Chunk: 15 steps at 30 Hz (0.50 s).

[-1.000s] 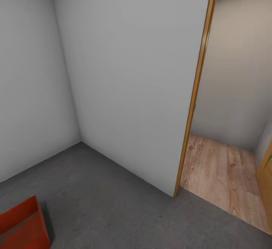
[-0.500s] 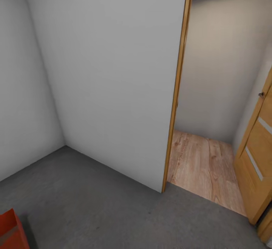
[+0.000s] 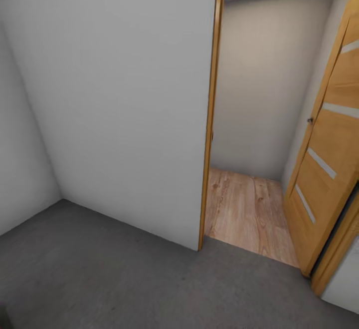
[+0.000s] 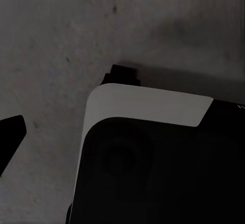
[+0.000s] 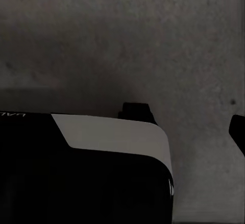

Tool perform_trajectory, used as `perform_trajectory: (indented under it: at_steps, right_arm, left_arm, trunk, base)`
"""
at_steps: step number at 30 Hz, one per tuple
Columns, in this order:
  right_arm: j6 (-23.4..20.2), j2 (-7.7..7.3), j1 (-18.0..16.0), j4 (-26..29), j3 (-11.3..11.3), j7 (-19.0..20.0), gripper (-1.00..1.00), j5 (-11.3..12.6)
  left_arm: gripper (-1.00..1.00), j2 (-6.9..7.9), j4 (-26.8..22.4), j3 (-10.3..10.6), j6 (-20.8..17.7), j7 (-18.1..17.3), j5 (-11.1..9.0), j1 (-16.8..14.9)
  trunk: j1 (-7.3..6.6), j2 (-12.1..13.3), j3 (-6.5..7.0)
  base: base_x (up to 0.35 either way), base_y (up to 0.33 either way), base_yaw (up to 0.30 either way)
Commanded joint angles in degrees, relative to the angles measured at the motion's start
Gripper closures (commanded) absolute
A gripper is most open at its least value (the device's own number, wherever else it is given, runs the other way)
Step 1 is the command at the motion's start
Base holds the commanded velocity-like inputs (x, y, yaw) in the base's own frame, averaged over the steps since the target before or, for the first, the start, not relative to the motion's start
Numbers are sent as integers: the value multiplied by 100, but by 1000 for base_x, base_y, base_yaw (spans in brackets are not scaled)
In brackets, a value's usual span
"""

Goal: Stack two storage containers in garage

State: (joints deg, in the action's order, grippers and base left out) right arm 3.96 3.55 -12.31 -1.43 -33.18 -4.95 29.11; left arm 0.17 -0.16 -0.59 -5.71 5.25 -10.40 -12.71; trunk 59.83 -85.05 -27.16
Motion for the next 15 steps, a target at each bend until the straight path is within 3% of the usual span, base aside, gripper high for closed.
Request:
perform_trajectory:
  at_steps: [1, 15]
  right_arm:
    - [26, 5, -7, -15, -48, -6, -100, 51]
    - [26, 5, -7, -15, -56, -6, -100, 51]
  left_arm:
    - [-100, 0, -2, -3, -18, 11, -36, -3]
    - [-100, 0, -2, -3, -18, 11, -33, -2]
  trunk:
    - [0, -3, -8]
    - [0, -3, -41]
  base:
    - [0, 0, -255]
    - [0, 0, -255]
